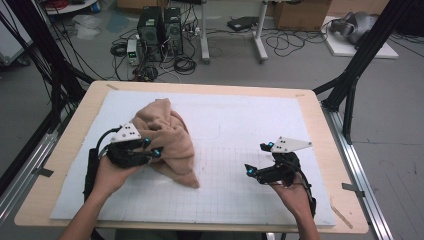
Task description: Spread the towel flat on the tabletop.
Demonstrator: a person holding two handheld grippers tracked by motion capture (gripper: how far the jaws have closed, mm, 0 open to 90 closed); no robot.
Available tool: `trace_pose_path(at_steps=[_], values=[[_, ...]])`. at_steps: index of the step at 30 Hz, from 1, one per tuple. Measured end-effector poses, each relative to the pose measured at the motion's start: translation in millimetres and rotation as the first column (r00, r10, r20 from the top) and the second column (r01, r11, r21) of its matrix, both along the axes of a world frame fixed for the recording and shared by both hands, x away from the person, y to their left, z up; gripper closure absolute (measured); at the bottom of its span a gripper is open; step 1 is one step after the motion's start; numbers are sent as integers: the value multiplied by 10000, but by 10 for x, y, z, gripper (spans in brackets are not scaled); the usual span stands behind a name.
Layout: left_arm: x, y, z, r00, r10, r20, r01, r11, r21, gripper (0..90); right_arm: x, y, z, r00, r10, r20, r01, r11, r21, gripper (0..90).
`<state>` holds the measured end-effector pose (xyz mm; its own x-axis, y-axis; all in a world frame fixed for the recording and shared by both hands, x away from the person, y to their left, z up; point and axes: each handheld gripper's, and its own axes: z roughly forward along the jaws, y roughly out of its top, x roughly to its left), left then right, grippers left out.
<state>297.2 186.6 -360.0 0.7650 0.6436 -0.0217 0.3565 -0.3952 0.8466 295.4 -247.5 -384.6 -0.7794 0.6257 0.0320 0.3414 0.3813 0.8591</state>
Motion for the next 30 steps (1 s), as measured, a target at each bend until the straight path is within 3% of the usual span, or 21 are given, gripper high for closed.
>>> trace_pose_path(at_steps=[2, 4, 5, 6, 10, 14, 22, 27, 30], values=[[-60, -38, -1, 9999, -158, 4, 158, 9999, 1, 650, -11, 14, 11, 10000, 31, -34, -31, 10000, -8, 79], [-240, -124, -30, 9987, -514, 62, 514, 9987, -67, 649, -34, 42, 34, 9998, 175, 91, -174, 9998, -76, 79], [-240, -124, -30, 9987, -514, 62, 514, 9987, -67, 648, -40, 48, 39, 9997, 227, 68, -227, 9997, -76, 79], [-325, -148, -86, 9985, -517, 169, 515, 9986, 142, 646, -39, 52, 39, 9997, 229, 75, -228, 9997, -98, 79], [-345, -95, -260, 9992, -398, -73, 399, 9991, 158, 618, -18, 93, 9, 9995, 291, -81, -291, 9996, -41, 80], [-366, -66, -296, 9989, -446, -133, 448, 9989, 119, 498, 26, 200, -42, 9983, 522, -247, -524, 9986, -72, 80], [-396, 135, -56, 9989, -412, 225, 418, 9987, -286, 367, 134, 454, -66, 9939, 1039, -363, -1051, 9939, -338, 143], [-360, 243, 56, 9982, -300, 512, 313, 9992, -258, 366, 173, 598, -57, 9905, 1315, -398, -1327, 9907, -297, 192], [-313, 277, 46, 9987, -216, 460, 230, 9992, -315, 366, 202, 683, -52, 9862, 1606, -409, -1618, 9864, -273, 249]])
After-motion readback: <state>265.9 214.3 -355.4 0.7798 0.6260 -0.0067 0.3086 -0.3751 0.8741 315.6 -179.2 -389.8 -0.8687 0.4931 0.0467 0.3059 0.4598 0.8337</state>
